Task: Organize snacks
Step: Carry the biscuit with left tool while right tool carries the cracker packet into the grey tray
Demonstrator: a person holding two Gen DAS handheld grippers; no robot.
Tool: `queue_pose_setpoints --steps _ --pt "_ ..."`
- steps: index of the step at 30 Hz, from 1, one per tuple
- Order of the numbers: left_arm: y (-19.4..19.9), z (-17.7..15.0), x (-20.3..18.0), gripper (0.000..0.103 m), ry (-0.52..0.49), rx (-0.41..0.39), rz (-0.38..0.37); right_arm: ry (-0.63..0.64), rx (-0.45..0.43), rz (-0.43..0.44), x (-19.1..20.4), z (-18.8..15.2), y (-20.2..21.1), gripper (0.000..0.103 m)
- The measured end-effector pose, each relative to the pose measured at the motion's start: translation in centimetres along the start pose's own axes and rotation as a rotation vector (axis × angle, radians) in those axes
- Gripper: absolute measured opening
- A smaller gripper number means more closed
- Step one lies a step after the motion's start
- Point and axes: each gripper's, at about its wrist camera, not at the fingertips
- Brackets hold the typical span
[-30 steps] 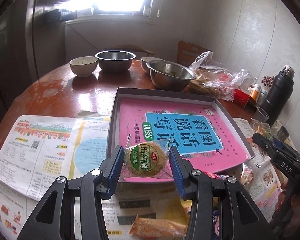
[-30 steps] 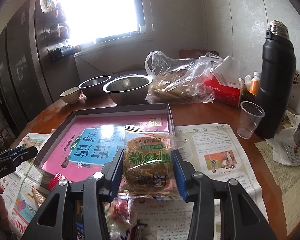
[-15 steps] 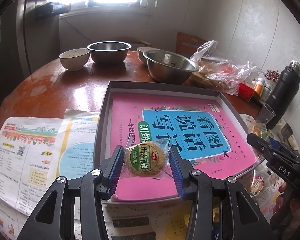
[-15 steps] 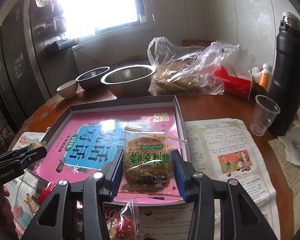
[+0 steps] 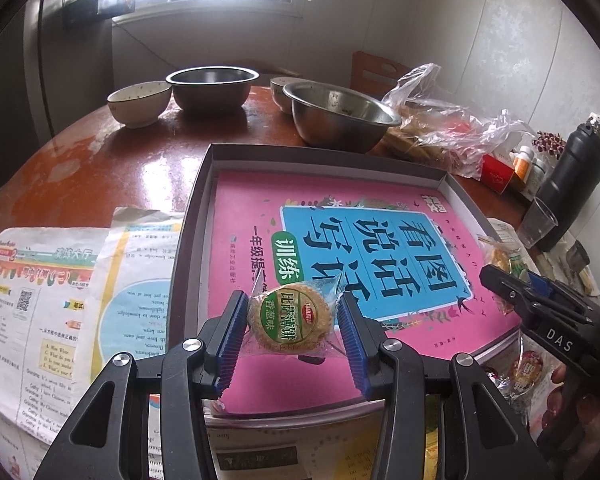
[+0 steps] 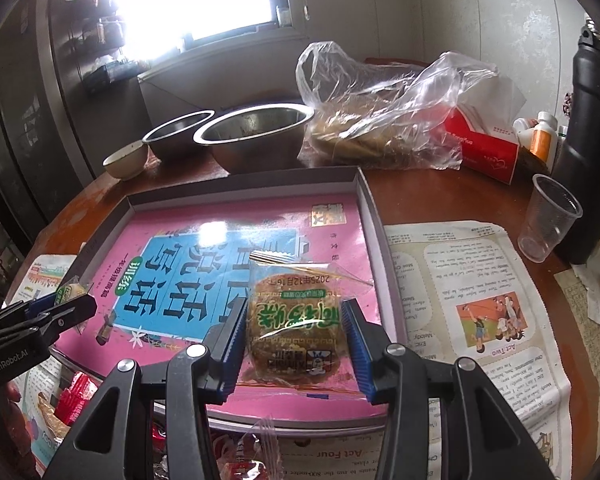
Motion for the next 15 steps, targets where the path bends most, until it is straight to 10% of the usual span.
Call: queue_pose_setpoints --steps 15 --pt "-0.64 -0.27 -0.41 0.049 -0.007 0.025 0.001 -0.009 0.044 -0.009 -0.36 -0.33 -0.77 0.047"
Point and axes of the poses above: each gripper's, at about its wrist camera, not at the fingertips, and y roughly against the way its jaws point, x to its left, z to its top, and after that the axes turned 3 degrees about x, right-handed
